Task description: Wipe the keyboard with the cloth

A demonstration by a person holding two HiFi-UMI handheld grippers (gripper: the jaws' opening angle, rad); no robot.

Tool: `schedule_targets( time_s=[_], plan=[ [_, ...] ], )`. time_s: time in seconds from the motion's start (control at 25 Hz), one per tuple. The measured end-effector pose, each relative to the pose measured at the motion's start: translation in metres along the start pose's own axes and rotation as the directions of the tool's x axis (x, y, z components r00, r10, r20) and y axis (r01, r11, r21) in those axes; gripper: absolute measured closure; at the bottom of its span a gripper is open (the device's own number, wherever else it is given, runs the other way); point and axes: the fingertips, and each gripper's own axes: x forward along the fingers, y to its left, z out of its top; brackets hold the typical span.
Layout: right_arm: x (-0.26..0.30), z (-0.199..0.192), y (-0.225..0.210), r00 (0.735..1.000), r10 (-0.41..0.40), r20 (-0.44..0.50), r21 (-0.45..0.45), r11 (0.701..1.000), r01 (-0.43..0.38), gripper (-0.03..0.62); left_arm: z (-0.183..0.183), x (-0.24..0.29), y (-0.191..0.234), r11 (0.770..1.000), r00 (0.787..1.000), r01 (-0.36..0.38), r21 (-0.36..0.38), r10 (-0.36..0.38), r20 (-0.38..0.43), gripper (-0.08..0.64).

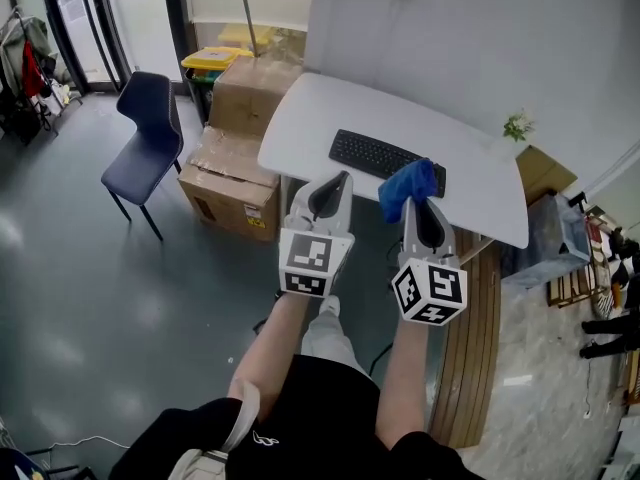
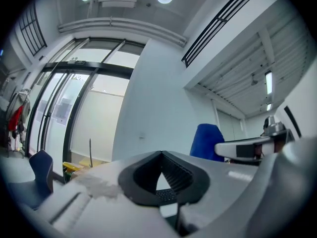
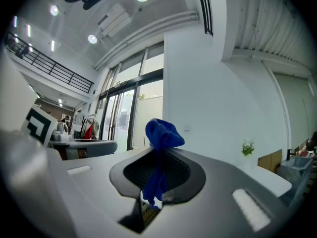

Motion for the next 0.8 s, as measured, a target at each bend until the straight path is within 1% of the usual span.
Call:
schedule_targets(
  time_s=[0.12,0.2,0.32,0.44,0.6,0.8],
  plan=[
    [0.030,0.008,-0.013,0.999,0.019,0.026,0.002,1.000,-0.019,0.551,0.004,0.029,0.015,1.000,1.000,-0.024,0.006,0.024,0.011,0.574],
    [0.049,0.007,-0.026,0.999,0.033,0.025,-0.006,0.999,-0.033,0.551,0.002,0.050,0.022,0.999,0.999,-0.038,0.008,0.038,0.018,0.574],
    [0.078,0.006,-0.049,0.999,0.045,0.025,-0.012,0.999,-0.045,0.551,-0.011,0.087,0.032,0.999,0.999,-0.048,0.003,0.048,0.010,0.574],
    [0.115,0.003,-0.074,0.998,0.062,0.013,-0.006,0.998,-0.062,0.551,-0.023,0.129,0.041,0.998,0.998,-0.063,-0.023,0.063,-0.007,0.574],
    [0.177,-0.018,-0.112,0.994,0.105,-0.027,0.042,0.994,-0.104,0.551,-0.036,0.196,0.050,0.996,0.995,-0.087,-0.015,0.086,-0.043,0.574],
    [0.247,-0.039,-0.153,0.984,0.174,-0.045,0.105,0.980,-0.169,0.552,-0.053,0.275,0.057,0.996,0.992,-0.090,0.017,0.091,-0.091,0.574]
  ],
)
